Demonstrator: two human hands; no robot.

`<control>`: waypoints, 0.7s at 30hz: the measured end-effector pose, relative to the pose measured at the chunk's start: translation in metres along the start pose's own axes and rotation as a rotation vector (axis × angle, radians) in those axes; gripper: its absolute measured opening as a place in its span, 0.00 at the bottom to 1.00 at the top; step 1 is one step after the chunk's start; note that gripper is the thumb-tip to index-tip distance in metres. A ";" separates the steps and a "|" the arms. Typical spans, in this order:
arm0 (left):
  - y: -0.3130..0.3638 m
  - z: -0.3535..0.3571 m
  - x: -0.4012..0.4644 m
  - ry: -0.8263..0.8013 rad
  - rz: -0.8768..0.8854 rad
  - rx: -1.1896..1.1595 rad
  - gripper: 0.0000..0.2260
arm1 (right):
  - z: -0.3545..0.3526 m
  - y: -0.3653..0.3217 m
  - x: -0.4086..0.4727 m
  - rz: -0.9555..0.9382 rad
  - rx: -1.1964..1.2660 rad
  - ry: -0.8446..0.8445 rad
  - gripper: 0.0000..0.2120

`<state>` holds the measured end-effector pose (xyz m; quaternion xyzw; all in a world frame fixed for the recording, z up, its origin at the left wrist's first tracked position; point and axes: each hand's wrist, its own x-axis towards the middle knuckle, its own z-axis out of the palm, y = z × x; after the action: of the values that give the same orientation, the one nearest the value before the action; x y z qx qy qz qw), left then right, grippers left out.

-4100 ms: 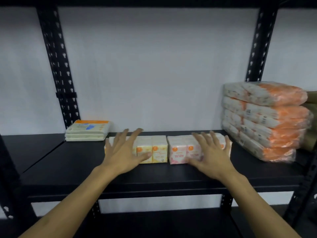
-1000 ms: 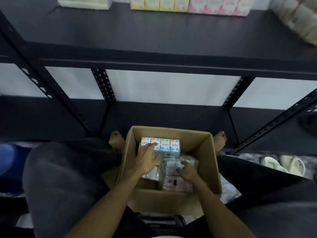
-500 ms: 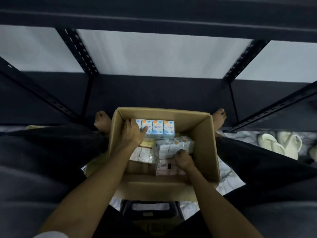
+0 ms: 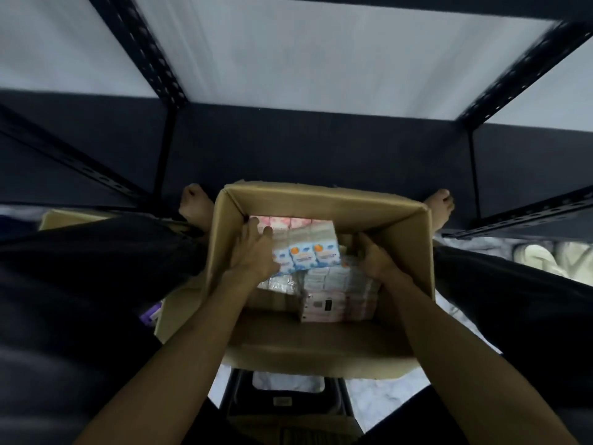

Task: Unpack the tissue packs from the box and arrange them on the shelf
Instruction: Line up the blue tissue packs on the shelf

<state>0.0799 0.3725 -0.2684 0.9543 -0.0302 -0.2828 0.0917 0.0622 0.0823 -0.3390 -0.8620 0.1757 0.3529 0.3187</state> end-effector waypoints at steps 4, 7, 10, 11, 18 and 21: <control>0.007 0.014 0.000 -0.158 0.001 -0.243 0.27 | -0.005 -0.005 0.005 -0.093 -0.256 -0.096 0.19; 0.001 0.018 0.000 -0.220 -0.185 -0.688 0.38 | 0.000 -0.007 0.008 -0.039 -0.326 -0.133 0.14; -0.005 0.019 0.004 -0.324 -0.271 -0.967 0.35 | -0.007 -0.012 0.000 -0.049 -0.120 -0.119 0.18; -0.004 0.017 0.002 -0.340 -0.287 -1.036 0.28 | -0.009 -0.013 -0.003 -0.039 -0.024 -0.115 0.18; -0.008 0.022 -0.010 -0.419 -0.376 -1.314 0.24 | -0.029 -0.015 -0.003 -0.058 -0.148 -0.365 0.13; -0.014 0.021 -0.013 -0.422 -0.335 -1.216 0.15 | -0.032 -0.018 -0.006 0.003 -0.185 -0.485 0.17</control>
<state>0.0576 0.3843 -0.2818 0.6485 0.2661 -0.4406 0.5608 0.0830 0.0745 -0.3097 -0.7773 0.0621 0.5644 0.2708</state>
